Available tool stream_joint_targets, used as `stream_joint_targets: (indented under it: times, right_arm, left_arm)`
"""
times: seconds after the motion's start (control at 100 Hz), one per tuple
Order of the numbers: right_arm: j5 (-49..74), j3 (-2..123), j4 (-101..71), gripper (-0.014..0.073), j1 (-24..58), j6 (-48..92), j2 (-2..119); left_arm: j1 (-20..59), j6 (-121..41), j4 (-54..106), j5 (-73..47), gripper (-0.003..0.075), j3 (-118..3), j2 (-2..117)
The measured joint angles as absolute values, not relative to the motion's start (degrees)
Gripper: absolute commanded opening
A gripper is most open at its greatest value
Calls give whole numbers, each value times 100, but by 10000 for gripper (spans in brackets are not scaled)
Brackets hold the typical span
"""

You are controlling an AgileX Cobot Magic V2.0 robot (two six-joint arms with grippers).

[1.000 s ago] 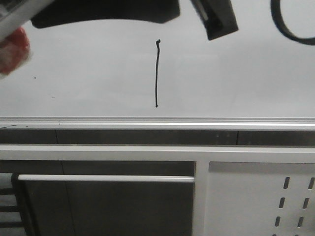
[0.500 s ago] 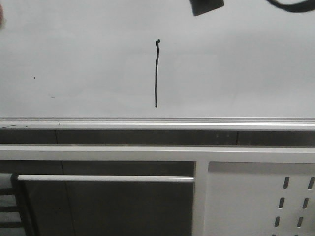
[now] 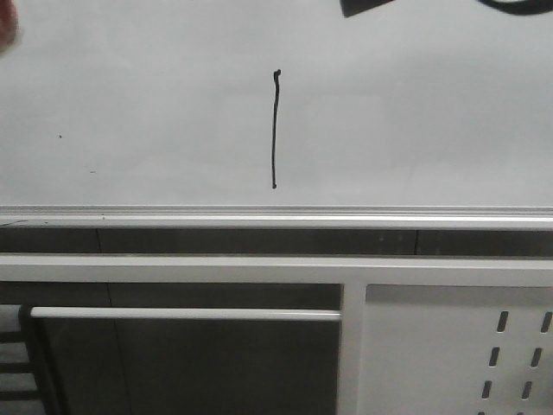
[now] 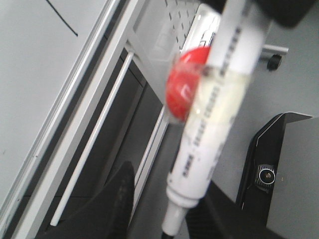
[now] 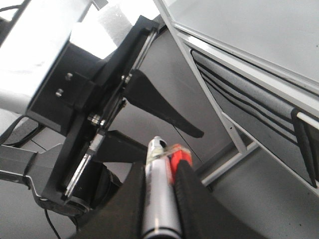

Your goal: Write number 1 on whiteboard

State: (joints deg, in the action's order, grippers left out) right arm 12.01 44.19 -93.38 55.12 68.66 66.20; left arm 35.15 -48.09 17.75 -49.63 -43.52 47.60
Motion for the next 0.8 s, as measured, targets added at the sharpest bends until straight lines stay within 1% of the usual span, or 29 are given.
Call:
stream_joint_targets:
  times: [0.21,0.6,0.66,0.76,0.8]
  right_arm:
    - [1210,4439,-9325,-78,5512,6866,6600]
    - [1386,4439,-9266,-78,5512,6866,6818]
    - [1393,4450,-9277,-78,5512,6866,6831]
    - [1405,4460,-9277,-78,5512,6853,6843]
    - [1405,4460,-9277,-78,5512,6853,6843]
  left_arm:
    - [3515,-4809,1753,-5243,238,-4569,4864]
    - [3515,-4809,1737,-5611,239,-4573,4955]
    - [3515,-4809,1715,-5636,255,-4573,4954]
    - [3515,-4809,1701,-5636,315,-4573,4954]
    - [3515,-4809,1701,-5636,326,-4573,4954]
